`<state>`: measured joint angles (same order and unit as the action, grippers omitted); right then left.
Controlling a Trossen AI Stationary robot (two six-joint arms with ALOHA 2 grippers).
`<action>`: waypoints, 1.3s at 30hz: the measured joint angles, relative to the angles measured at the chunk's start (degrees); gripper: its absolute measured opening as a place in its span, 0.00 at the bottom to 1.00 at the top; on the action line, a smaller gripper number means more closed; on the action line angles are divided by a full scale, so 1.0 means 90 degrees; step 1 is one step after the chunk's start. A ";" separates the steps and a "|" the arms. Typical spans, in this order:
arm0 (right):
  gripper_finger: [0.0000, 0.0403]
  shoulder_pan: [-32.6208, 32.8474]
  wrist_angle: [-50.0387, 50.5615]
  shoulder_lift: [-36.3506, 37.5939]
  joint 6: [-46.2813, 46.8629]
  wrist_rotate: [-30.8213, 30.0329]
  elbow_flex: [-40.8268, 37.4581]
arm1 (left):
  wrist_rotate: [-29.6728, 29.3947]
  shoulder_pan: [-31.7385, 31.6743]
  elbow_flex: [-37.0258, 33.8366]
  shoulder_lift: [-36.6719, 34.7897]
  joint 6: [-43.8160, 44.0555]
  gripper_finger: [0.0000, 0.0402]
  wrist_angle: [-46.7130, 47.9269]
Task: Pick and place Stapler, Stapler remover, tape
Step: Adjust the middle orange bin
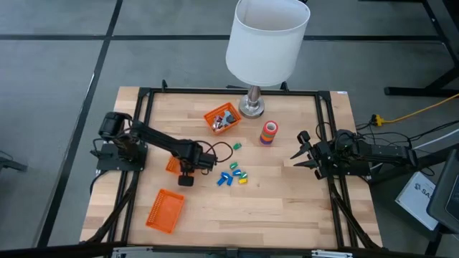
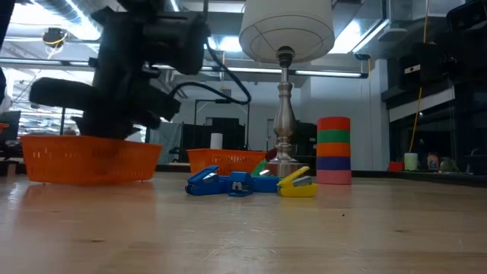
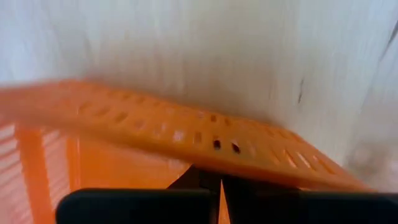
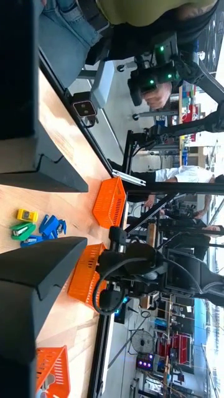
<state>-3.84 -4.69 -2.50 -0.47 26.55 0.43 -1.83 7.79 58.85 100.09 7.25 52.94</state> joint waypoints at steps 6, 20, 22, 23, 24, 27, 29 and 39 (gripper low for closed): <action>0.32 0.0000 -0.0002 -0.0001 0.0000 0.0000 -0.0001 | -0.0005 -0.0002 0.0002 0.0129 -0.0218 0.00 -0.0805; 0.32 0.0000 -0.0001 0.0000 0.0000 0.0000 0.0002 | -0.0330 -0.0191 0.0002 0.0134 -0.0766 0.01 -0.3140; 0.32 0.0000 -0.0001 -0.0001 0.0000 0.0000 0.0001 | -0.0509 -0.0253 0.0001 0.0134 -0.0941 0.01 -0.3437; 0.32 0.0000 -0.0002 -0.0001 0.0000 0.0000 0.0002 | -0.0568 -0.0291 0.0001 0.0134 -0.1044 0.01 -0.3599; 0.32 0.0000 -0.0002 0.0000 0.0000 0.0000 0.0002 | -0.0630 -0.0328 0.0002 0.0134 -0.1146 0.01 -0.3766; 0.32 0.0000 -0.0002 -0.0001 0.0000 0.0000 0.0002 | -0.0689 -0.0466 0.0001 0.0134 -0.1392 0.00 -0.4296; 0.32 0.0000 0.0000 -0.0001 0.0000 0.0000 0.0001 | -0.0687 -0.0568 0.0000 0.0134 -0.1531 0.01 -0.4610; 0.32 0.0000 -0.0002 -0.0001 0.0000 0.0000 0.0001 | -0.0663 -0.1084 0.0060 0.0100 -0.1593 0.02 -0.5495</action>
<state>-3.84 -4.71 -2.50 -0.47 26.55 0.45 -7.79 -1.97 59.39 100.99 -7.09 3.49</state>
